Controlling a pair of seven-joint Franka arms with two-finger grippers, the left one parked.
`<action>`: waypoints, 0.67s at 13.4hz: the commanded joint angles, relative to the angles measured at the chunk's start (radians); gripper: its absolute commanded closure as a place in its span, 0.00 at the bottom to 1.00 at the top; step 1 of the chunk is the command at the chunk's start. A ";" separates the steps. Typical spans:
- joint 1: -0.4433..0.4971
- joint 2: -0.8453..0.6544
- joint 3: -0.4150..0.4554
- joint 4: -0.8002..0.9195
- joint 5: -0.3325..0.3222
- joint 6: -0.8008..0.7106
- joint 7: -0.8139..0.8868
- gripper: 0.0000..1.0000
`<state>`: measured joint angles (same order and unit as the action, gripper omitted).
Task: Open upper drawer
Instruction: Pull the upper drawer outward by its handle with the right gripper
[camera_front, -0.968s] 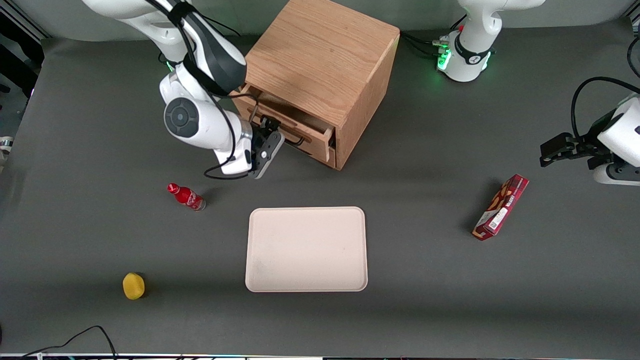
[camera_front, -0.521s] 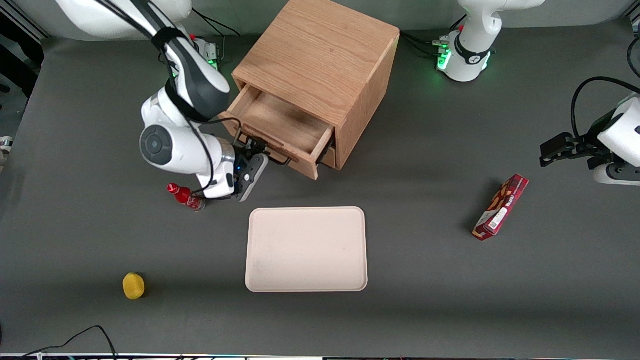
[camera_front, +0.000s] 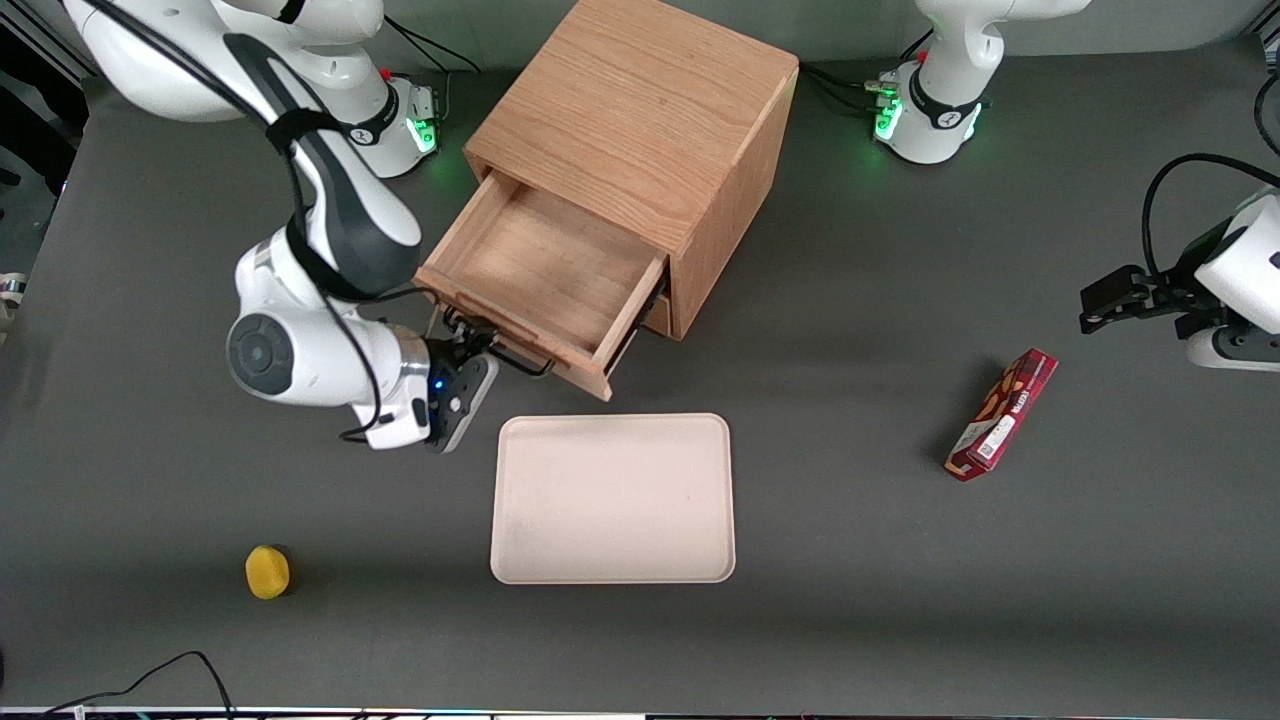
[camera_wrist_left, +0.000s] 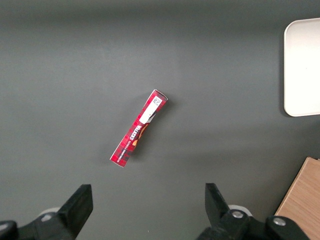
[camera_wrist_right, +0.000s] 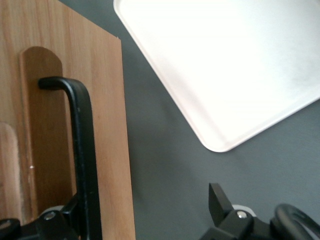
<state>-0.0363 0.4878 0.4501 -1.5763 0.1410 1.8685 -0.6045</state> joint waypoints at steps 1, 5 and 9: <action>0.006 0.095 -0.017 0.154 -0.031 -0.077 -0.066 0.00; 0.007 0.135 -0.060 0.234 -0.031 -0.123 -0.112 0.00; 0.015 0.158 -0.065 0.383 -0.029 -0.273 -0.098 0.00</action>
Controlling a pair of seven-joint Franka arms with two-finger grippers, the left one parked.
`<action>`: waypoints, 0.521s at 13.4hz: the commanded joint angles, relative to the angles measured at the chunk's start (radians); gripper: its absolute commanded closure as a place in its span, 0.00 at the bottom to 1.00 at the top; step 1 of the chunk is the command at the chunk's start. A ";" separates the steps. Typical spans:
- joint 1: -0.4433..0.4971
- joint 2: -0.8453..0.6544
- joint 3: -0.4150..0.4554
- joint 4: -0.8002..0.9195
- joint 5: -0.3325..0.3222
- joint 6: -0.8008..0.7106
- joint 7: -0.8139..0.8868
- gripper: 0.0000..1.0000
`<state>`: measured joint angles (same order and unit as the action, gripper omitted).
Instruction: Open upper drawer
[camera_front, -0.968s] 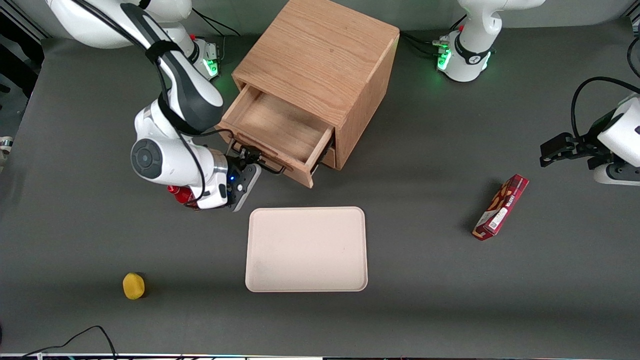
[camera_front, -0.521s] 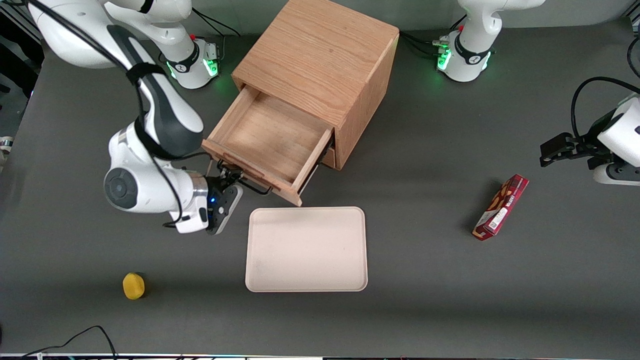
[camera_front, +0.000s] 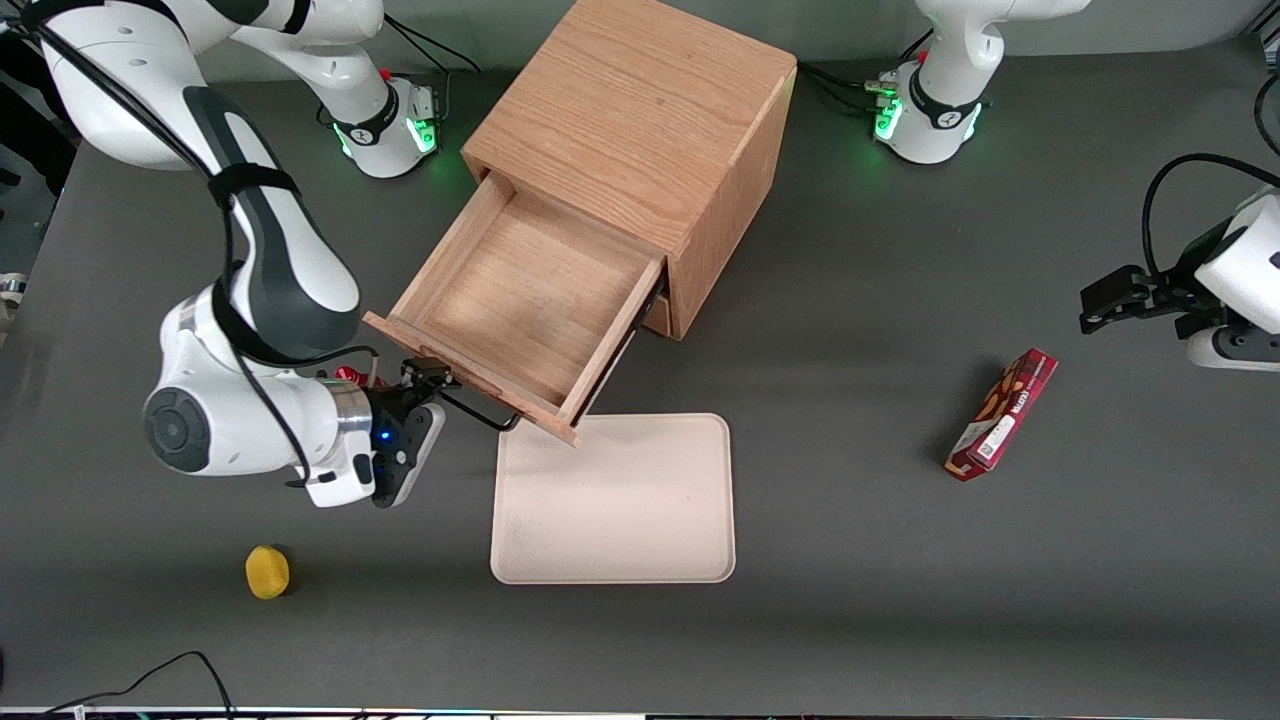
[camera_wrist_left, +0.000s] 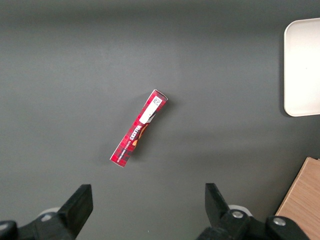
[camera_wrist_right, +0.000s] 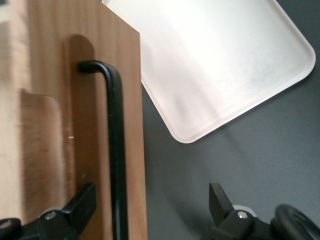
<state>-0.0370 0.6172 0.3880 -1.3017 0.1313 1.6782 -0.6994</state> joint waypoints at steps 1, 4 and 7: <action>0.016 0.018 -0.003 0.139 -0.019 -0.116 0.015 0.00; 0.017 -0.109 -0.001 0.170 -0.016 -0.173 0.342 0.00; 0.011 -0.250 -0.003 0.159 -0.024 -0.205 0.726 0.00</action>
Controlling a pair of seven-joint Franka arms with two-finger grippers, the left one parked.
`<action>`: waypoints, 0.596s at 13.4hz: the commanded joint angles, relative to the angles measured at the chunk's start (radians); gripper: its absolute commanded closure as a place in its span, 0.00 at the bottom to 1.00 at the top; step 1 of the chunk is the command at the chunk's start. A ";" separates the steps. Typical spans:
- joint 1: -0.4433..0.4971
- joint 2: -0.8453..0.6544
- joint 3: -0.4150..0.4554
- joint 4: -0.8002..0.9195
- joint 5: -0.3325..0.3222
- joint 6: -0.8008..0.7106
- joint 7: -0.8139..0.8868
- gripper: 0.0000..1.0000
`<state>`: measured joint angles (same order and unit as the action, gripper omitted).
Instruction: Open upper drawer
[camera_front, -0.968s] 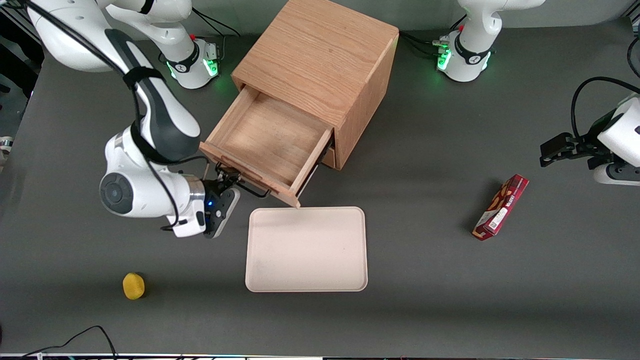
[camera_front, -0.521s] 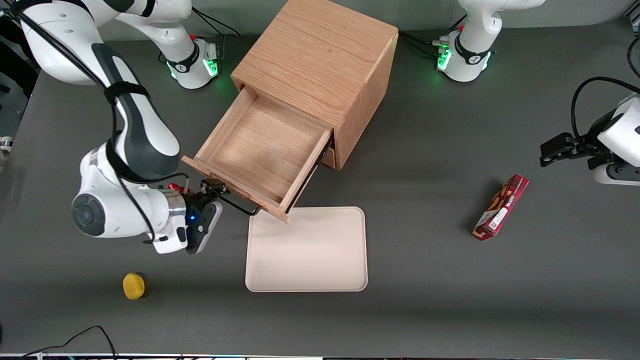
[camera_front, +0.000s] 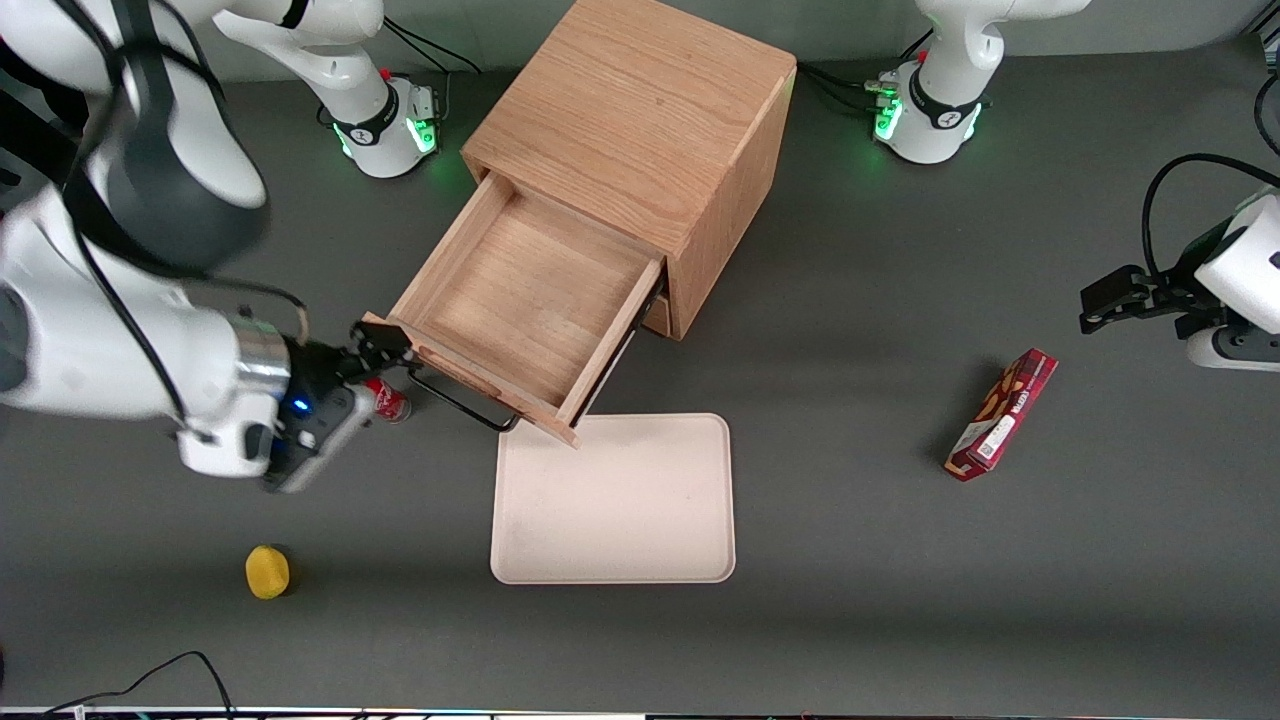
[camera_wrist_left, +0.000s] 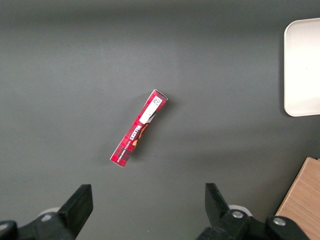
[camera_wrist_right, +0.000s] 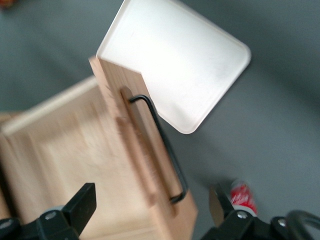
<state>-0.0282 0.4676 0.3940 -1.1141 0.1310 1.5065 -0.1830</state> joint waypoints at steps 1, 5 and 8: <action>0.001 -0.137 -0.012 -0.036 -0.069 -0.064 0.284 0.00; -0.027 -0.243 -0.093 -0.111 -0.203 -0.176 0.364 0.00; -0.027 -0.438 -0.229 -0.411 -0.124 -0.073 0.373 0.00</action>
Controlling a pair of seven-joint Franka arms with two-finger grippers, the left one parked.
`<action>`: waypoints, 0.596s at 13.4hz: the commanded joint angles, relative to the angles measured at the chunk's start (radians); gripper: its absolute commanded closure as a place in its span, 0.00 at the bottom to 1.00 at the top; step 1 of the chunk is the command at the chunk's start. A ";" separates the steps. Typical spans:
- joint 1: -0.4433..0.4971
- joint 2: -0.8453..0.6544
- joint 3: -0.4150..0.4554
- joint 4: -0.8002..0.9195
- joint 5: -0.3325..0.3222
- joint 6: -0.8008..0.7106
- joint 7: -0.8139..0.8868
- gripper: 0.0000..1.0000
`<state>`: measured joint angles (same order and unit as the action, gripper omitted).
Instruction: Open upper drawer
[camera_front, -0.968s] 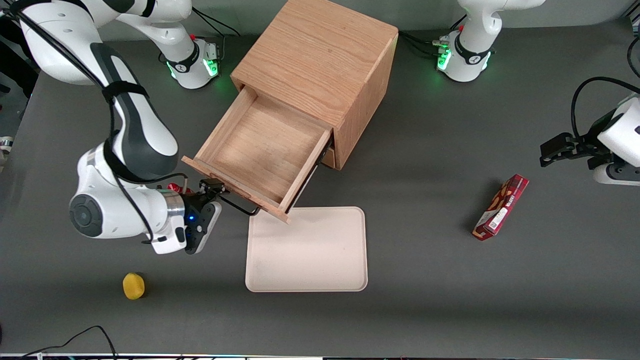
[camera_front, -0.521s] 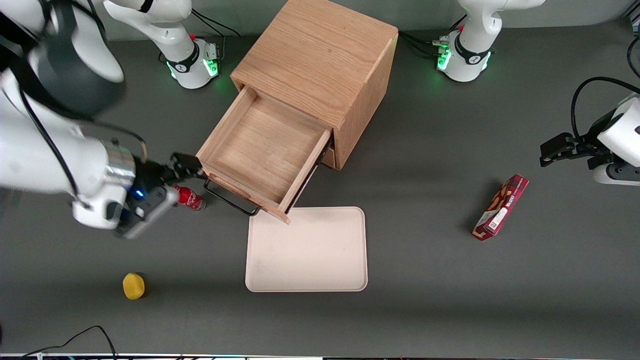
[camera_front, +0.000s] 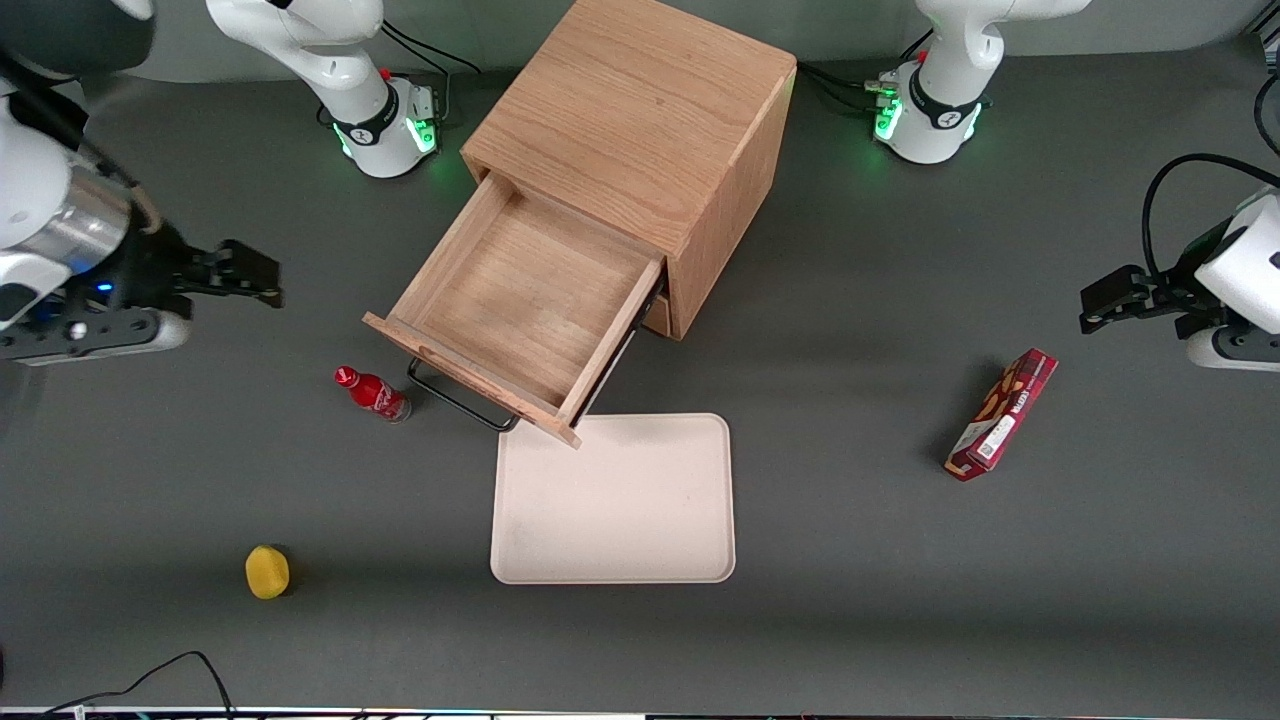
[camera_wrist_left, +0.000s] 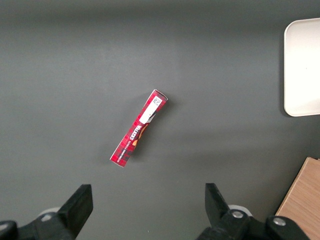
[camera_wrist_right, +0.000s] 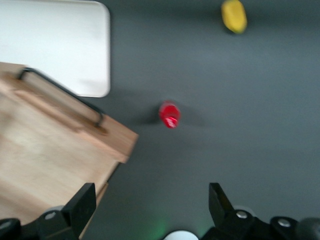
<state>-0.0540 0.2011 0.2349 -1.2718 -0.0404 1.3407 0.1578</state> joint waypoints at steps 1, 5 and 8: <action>-0.001 -0.263 -0.091 -0.406 0.053 0.189 0.032 0.00; -0.003 -0.422 -0.101 -0.660 0.051 0.379 0.019 0.00; 0.000 -0.359 -0.108 -0.549 0.051 0.371 0.031 0.00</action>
